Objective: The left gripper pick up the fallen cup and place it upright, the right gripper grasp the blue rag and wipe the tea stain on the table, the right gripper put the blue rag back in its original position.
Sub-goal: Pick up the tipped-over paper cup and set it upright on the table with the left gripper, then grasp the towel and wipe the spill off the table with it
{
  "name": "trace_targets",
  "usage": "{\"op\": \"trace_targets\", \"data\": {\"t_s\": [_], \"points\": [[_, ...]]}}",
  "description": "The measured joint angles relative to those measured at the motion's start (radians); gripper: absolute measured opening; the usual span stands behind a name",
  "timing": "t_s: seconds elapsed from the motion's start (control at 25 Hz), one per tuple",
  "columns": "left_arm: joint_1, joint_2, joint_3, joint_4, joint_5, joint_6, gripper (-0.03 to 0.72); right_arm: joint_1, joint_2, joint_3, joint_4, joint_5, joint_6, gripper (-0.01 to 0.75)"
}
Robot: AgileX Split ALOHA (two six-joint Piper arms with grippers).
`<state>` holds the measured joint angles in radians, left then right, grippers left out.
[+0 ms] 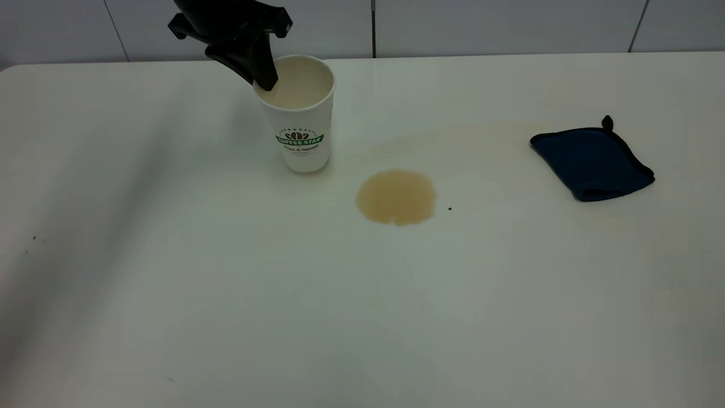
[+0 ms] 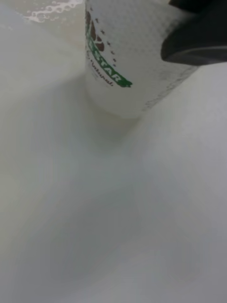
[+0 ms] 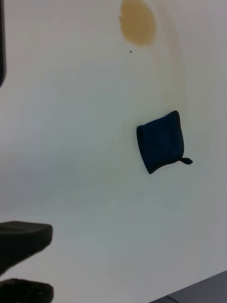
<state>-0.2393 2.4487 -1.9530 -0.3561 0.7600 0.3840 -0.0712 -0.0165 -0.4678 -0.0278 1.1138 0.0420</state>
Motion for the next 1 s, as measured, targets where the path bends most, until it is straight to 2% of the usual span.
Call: {"op": "trace_targets", "data": {"t_s": [0.12,0.28,0.36,0.52,0.64,0.72,0.8,1.0], "points": [[0.000,0.007,0.000,-0.001,-0.007,0.000,0.090,0.000,0.000,0.000,0.000,0.000,0.000,0.240],[0.000,0.009,0.000,-0.001,-0.007,0.002,0.196,0.000,0.000,0.000,0.000,0.000,0.000,0.240],[0.000,0.009,0.000,0.001,-0.007,0.002,0.281,0.000,0.000,0.000,0.000,0.000,0.000,0.240],[0.000,-0.001,-0.003,0.058,0.002,0.004,0.529,0.000,0.000,0.000,0.000,0.000,0.000,0.240],[0.000,-0.039,-0.032,0.123,0.064,0.005,0.688,0.000,0.000,0.000,0.000,0.000,0.000,0.240],[0.000,-0.081,-0.062,0.154,0.128,0.007,0.715,0.000,0.000,0.000,0.000,0.000,0.000,0.240],[0.000,-0.128,-0.100,0.188,0.195,0.010,0.710,0.000,0.000,0.000,0.000,0.000,0.000,0.240],[0.000,-0.254,-0.157,0.268,0.395,0.006,0.615,0.000,0.000,0.000,0.000,0.000,0.000,0.240]]}}
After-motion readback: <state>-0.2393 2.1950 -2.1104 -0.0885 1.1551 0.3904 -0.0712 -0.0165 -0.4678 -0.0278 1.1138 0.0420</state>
